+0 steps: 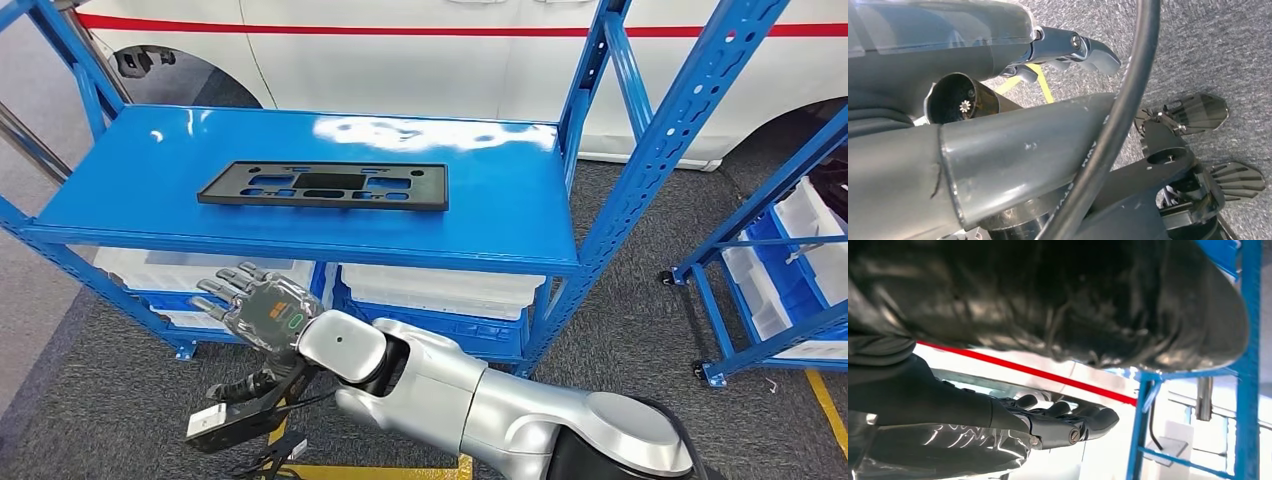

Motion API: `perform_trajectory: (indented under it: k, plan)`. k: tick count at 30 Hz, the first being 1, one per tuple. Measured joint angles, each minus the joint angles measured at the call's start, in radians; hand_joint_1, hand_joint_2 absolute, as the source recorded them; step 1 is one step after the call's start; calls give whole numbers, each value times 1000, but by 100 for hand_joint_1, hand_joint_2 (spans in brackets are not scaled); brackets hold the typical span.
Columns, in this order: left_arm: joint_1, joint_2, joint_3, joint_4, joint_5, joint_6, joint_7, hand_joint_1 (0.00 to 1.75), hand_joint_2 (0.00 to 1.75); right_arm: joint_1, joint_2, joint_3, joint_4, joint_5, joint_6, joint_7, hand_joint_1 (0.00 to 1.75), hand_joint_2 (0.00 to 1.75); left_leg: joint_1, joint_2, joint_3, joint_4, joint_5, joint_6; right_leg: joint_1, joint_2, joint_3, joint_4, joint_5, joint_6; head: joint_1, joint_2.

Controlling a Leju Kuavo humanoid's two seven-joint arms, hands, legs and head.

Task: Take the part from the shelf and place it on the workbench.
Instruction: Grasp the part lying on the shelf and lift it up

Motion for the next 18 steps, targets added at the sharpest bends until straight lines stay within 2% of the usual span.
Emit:
perform_trajectory:
  k: [14,16,18]
  plan:
    - [8,-6,0,0,-18,-21,14,0,0,8,0,-2,45,-26,-4,-28,0,0,0,1,0,0,0,0,0,0,0,0,0,0,0,0]
    - [8,-6,0,0,-23,-22,12,0,0,8,0,-4,45,-29,-5,-29,0,0,-1,1,-2,5,-2,4,-5,1,0,-3,2,3,0,0]
    - [8,-6,0,0,-33,-24,10,0,0,8,1,-8,45,-33,-8,-32,0,0,-3,2,-5,0,-2,16,-8,1,1,1,15,10,0,0]
